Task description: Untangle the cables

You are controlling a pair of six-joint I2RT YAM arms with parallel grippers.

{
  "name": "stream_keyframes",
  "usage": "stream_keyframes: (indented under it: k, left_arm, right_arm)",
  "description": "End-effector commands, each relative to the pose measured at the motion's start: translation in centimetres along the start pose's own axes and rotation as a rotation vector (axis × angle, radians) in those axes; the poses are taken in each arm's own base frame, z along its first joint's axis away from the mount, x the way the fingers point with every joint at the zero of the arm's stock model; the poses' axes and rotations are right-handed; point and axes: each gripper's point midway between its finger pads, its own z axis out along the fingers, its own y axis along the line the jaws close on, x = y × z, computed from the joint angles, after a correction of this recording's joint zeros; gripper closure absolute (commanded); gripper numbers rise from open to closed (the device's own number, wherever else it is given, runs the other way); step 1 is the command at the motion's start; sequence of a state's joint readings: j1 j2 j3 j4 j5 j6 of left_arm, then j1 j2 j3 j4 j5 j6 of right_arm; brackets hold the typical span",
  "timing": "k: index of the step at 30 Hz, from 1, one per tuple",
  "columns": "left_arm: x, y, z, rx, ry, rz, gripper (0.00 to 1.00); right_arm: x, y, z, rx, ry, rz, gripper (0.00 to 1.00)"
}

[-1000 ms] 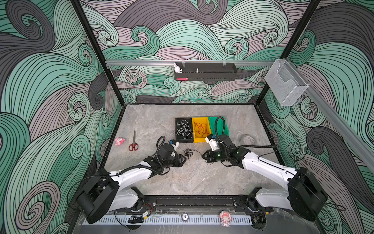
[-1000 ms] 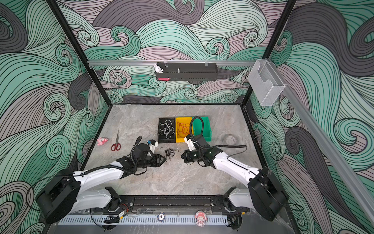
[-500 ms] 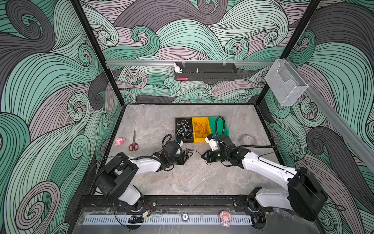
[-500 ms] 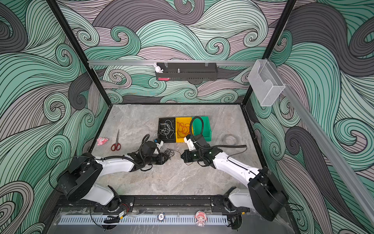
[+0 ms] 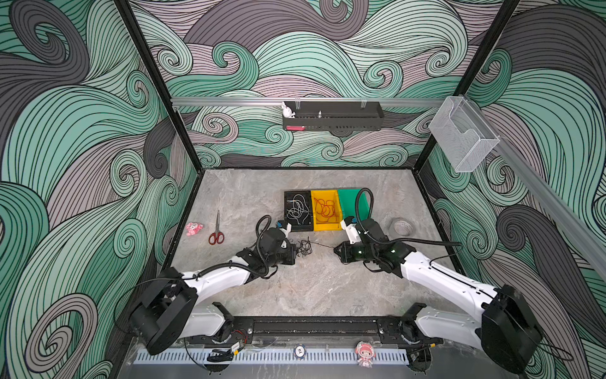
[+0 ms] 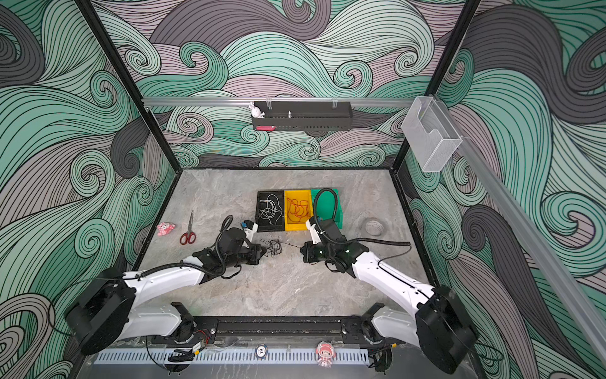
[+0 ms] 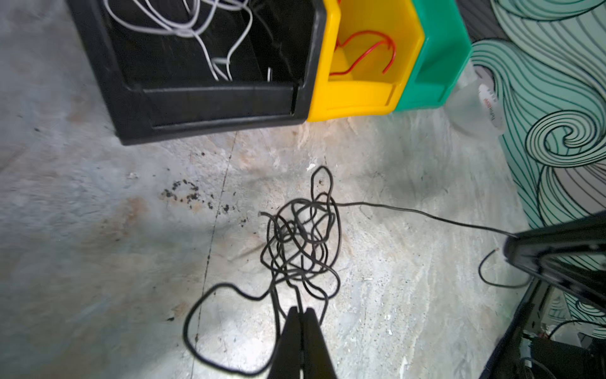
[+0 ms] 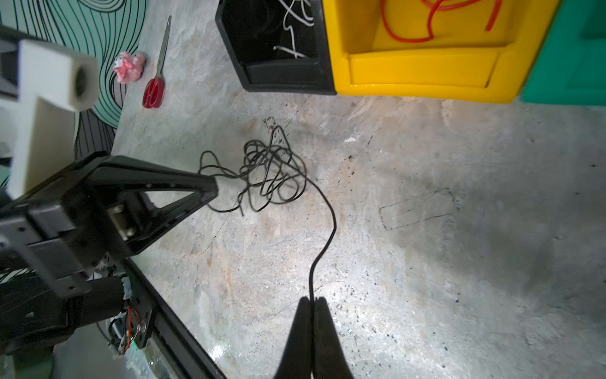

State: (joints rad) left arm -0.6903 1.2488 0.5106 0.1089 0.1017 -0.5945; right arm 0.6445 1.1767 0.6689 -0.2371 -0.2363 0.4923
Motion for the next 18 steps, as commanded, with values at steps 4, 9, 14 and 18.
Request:
stream_keyframes:
  k: [4, 9, 14, 18]
  left_arm:
    - [0.6, 2.8, -2.8, -0.126, -0.042, -0.013, 1.00]
    - [0.7, 3.8, -4.3, -0.159, -0.083, -0.026, 1.00]
    - [1.1, 4.7, -4.8, -0.190, -0.096, -0.046, 1.00]
    - [1.6, 6.1, -5.0, -0.257, -0.089, -0.075, 1.00]
  right_arm:
    - [0.7, -4.2, -0.3, 0.179, 0.007, 0.059, 0.96]
    - [1.9, -5.6, 0.2, 0.206, 0.042, 0.095, 0.96]
    - [2.8, -5.7, 0.6, 0.196, 0.070, 0.112, 0.96]
    - [3.4, -6.3, 0.6, 0.216, 0.081, 0.110, 0.95]
